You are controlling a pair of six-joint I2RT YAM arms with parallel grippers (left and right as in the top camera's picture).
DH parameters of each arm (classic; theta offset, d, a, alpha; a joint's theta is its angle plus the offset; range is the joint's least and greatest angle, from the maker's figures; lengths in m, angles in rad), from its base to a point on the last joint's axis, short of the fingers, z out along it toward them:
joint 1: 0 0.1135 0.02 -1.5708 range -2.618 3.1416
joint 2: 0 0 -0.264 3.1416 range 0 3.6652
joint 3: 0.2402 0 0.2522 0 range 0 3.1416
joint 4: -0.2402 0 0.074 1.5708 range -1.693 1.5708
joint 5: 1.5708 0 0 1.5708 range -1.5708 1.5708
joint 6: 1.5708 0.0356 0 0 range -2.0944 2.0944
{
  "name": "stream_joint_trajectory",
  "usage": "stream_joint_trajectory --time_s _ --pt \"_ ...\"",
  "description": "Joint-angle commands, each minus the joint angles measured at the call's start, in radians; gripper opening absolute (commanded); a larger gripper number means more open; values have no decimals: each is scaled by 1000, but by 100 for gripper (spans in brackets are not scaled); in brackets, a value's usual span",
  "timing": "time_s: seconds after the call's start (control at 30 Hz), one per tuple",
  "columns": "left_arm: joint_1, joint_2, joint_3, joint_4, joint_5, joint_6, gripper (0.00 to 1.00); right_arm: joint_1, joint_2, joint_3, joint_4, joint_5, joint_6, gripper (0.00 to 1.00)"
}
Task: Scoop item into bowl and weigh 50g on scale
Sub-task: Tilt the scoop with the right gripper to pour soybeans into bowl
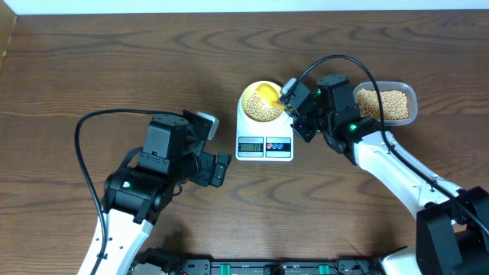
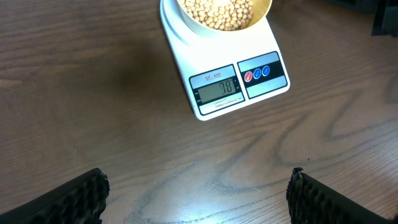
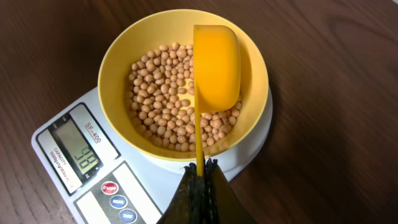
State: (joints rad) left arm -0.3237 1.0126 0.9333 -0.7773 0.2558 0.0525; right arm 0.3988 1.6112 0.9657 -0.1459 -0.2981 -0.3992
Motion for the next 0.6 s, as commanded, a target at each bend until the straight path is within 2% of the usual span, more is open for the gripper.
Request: stream_joint_trajectory --time_s 0.0,0.57 --pt "-2 -1 0 2 -10 2 94 6 -2 2 -4 -34 -10 1" --pt "-2 -1 0 2 -10 2 93 5 -2 2 -9 -87 -9 1"
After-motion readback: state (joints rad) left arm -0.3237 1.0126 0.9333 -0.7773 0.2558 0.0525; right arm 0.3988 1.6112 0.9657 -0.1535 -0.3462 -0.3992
